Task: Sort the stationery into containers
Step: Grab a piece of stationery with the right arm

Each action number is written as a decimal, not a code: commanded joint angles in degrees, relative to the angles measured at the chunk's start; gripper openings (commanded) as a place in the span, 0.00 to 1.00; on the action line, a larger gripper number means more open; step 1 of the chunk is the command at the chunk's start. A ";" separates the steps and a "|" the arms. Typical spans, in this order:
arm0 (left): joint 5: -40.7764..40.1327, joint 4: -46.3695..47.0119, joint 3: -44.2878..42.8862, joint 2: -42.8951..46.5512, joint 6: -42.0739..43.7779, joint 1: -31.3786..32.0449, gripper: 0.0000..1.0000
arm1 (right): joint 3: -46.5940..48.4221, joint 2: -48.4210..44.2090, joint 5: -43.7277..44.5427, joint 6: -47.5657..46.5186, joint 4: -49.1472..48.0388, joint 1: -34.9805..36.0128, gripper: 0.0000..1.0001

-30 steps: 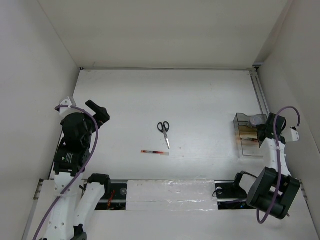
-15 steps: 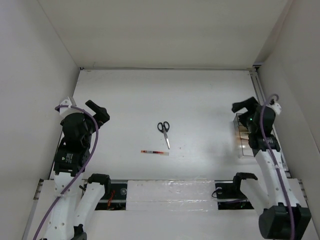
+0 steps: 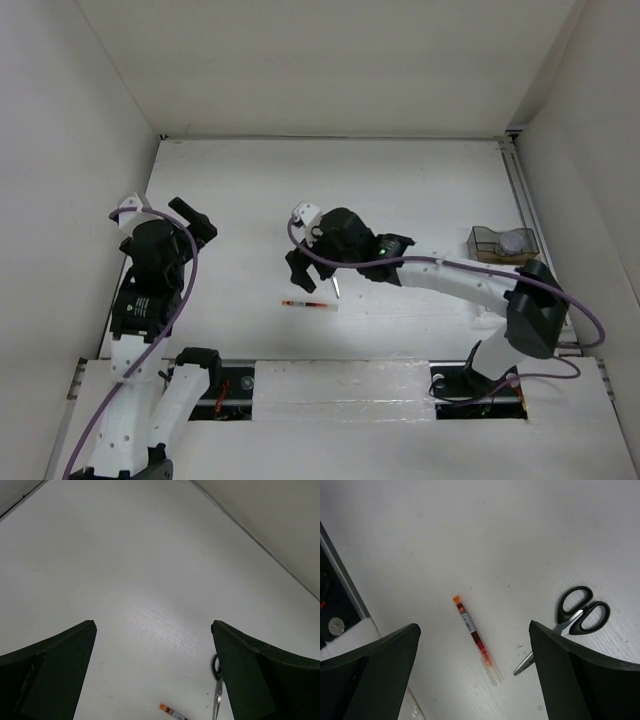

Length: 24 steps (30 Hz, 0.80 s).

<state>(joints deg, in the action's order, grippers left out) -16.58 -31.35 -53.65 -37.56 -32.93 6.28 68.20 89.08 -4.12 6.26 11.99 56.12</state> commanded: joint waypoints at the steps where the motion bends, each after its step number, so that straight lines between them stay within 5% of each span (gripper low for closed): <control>1: -1.70 -1.16 -0.84 -5.74 -1.17 -0.04 1.00 | 5.88 4.24 -0.29 -8.54 4.35 0.83 0.96; 13: -2.67 -2.31 -2.07 -17.71 -2.32 -0.66 1.00 | 3.00 11.64 3.67 -8.11 4.99 4.61 0.91; 24: 4.00 0.59 -1.55 -18.61 0.41 -2.07 1.00 | -0.17 17.44 8.33 -5.21 2.26 9.98 0.78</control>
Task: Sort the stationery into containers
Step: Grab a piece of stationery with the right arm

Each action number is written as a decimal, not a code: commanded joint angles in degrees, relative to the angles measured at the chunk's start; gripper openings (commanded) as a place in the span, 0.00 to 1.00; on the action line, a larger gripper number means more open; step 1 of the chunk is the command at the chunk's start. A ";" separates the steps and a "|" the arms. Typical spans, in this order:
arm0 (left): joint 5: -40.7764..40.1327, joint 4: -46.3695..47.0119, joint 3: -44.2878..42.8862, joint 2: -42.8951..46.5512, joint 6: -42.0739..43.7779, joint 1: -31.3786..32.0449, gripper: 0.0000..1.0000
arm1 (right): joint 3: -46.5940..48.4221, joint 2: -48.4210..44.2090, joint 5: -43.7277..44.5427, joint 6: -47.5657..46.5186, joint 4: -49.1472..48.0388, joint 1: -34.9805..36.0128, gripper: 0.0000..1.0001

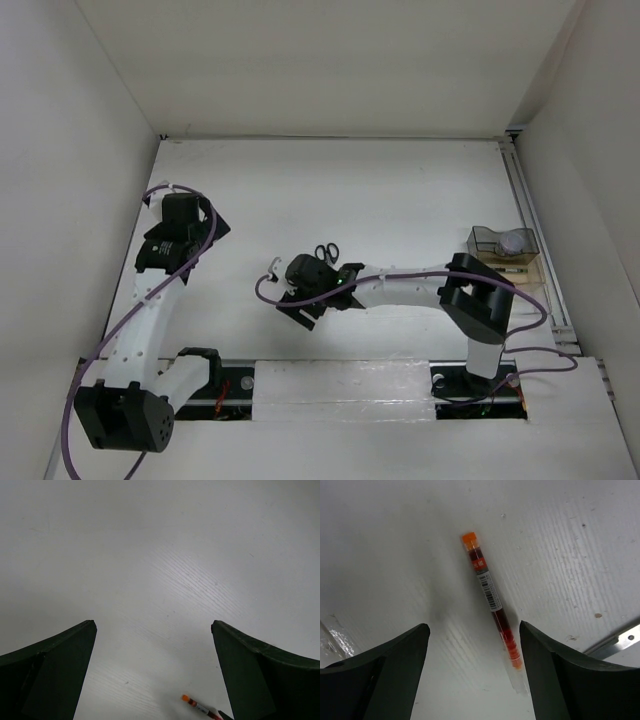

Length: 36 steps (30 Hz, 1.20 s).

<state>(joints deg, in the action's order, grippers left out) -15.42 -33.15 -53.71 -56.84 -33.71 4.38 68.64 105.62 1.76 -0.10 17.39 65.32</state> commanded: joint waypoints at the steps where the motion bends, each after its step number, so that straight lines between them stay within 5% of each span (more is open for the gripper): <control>1: 2.85 2.38 -1.48 0.68 1.72 -0.16 1.00 | -0.61 0.90 2.46 1.15 -3.15 0.77 0.78; 13: 4.43 3.44 -0.43 2.79 2.25 -0.16 1.00 | 0.44 5.38 3.43 1.15 -3.85 0.77 0.67; 20: 2.69 2.92 -0.43 3.84 1.55 -0.16 1.00 | 2.11 8.71 -0.52 0.63 -0.52 0.77 0.30; 21: 2.68 2.91 -0.43 4.36 1.55 -0.16 1.00 | 2.11 8.72 -1.05 0.63 -0.51 0.77 0.08; 22: 2.68 2.91 -0.43 4.37 1.55 -0.16 1.00 | 2.11 8.72 -1.06 0.63 -0.51 0.77 0.00; 28: 2.15 2.91 -0.43 4.98 1.55 -0.16 1.00 | 0.00 2.58 -4.47 1.24 -5.33 0.77 0.00; 36: 1.10 2.91 -0.43 6.65 1.02 -0.16 1.00 | -4.39 -18.83 -6.15 3.17 -14.48 0.77 0.00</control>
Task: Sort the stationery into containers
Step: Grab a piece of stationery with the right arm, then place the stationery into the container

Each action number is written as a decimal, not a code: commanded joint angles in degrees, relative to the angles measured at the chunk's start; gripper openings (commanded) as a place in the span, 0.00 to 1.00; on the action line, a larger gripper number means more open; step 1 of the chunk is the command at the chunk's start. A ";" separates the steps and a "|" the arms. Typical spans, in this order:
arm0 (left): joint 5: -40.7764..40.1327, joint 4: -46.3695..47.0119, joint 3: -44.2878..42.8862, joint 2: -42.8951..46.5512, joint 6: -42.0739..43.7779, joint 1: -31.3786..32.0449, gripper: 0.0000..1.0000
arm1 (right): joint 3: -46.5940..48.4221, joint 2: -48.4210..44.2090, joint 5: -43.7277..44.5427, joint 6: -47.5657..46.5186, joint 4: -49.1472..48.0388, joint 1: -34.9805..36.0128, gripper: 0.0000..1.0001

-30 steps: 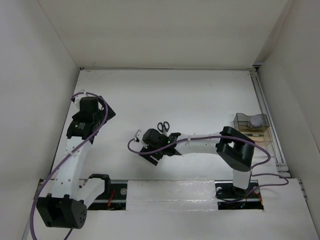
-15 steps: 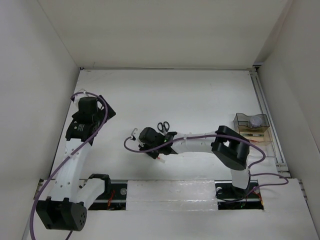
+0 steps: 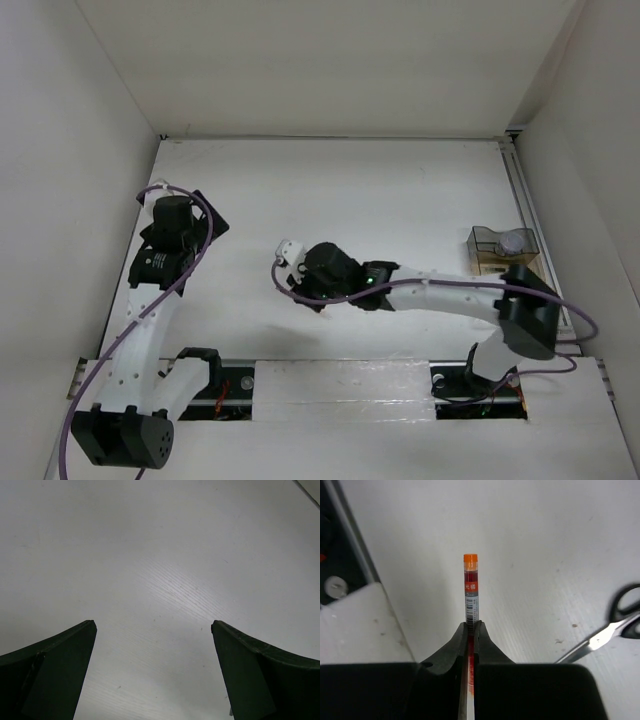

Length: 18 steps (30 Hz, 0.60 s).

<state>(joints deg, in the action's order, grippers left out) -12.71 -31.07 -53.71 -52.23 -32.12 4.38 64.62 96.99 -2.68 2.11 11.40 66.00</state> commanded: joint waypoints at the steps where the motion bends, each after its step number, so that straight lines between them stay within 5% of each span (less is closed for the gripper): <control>1: -1.62 0.84 -0.43 2.04 -0.58 -0.16 1.00 | -0.98 -12.33 0.02 2.19 -9.28 0.10 0.00; 8: -1.09 0.84 -0.43 2.66 -0.58 -0.16 1.00 | -10.03 -30.70 29.46 17.43 -9.66 -11.74 0.00; 11: -0.48 1.36 -0.43 3.18 -0.58 -0.16 1.00 | -11.36 -37.28 41.06 34.54 5.66 -26.75 0.00; 18: 0.05 1.36 -0.43 3.18 -0.05 -0.16 1.00 | -20.22 -49.51 35.21 50.16 14.18 -64.82 0.00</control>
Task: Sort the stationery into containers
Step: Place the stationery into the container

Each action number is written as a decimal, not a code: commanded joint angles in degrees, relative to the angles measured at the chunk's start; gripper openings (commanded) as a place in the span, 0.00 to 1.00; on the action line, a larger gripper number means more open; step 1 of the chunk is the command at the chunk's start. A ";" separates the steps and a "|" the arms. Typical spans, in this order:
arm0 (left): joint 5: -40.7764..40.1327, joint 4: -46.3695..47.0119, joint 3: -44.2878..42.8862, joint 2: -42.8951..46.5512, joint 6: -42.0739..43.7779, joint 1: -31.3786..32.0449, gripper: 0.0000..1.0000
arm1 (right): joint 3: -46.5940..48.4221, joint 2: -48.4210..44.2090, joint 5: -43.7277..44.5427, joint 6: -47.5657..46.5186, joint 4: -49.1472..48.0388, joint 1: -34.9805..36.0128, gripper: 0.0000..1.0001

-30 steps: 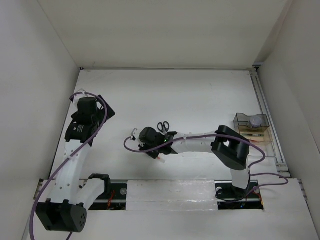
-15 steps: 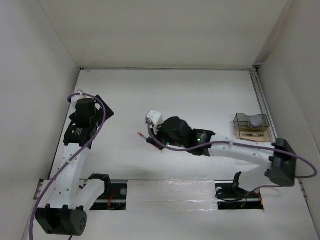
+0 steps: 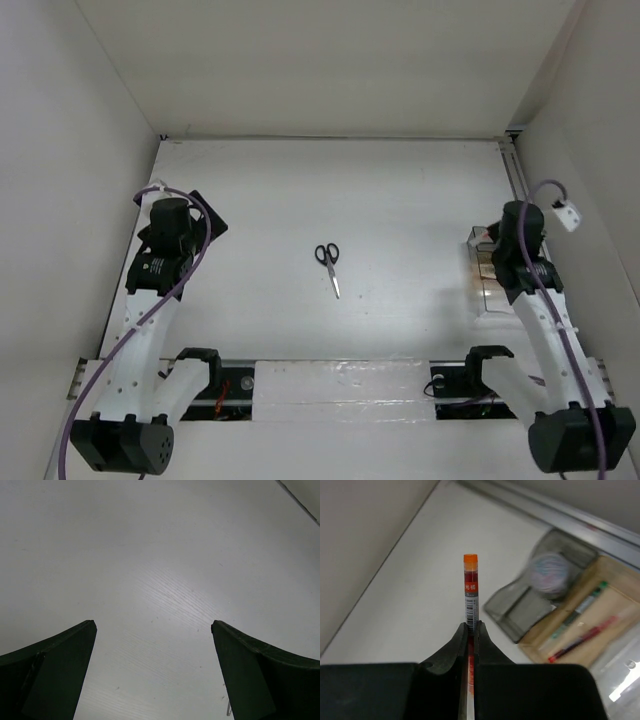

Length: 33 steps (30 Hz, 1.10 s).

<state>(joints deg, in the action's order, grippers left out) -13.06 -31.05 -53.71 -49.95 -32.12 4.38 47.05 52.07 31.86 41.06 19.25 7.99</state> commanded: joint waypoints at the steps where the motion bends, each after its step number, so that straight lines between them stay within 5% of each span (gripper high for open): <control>1: 0.40 1.34 -0.43 0.91 -0.05 -0.16 1.00 | -3.62 -5.48 -0.64 12.72 6.85 -10.24 0.00; 5: 0.40 1.34 -0.43 1.96 -0.05 -0.16 1.00 | -8.10 -9.79 -7.14 18.17 8.27 -25.27 0.00; 7: 0.40 1.34 0.09 1.97 -0.05 -0.16 1.00 | -10.65 -11.46 -8.74 18.18 6.08 -26.97 0.00; 16: 0.93 1.87 0.10 3.02 -0.05 -0.16 1.00 | -10.31 1.00 -10.68 19.49 0.97 -30.31 0.00; 26: 2.07 1.87 0.10 2.41 0.48 -0.16 1.00 | -14.17 -3.12 -8.13 22.84 -0.61 -30.31 0.00; 33: 2.07 2.40 0.10 2.93 0.48 -0.16 1.00 | -14.18 3.55 -7.52 23.89 0.00 -30.84 0.00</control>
<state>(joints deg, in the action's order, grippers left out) -11.29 -30.81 -53.71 -47.81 -32.03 4.38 33.01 54.59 22.35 63.55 21.19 -22.35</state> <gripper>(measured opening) 0.997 0.050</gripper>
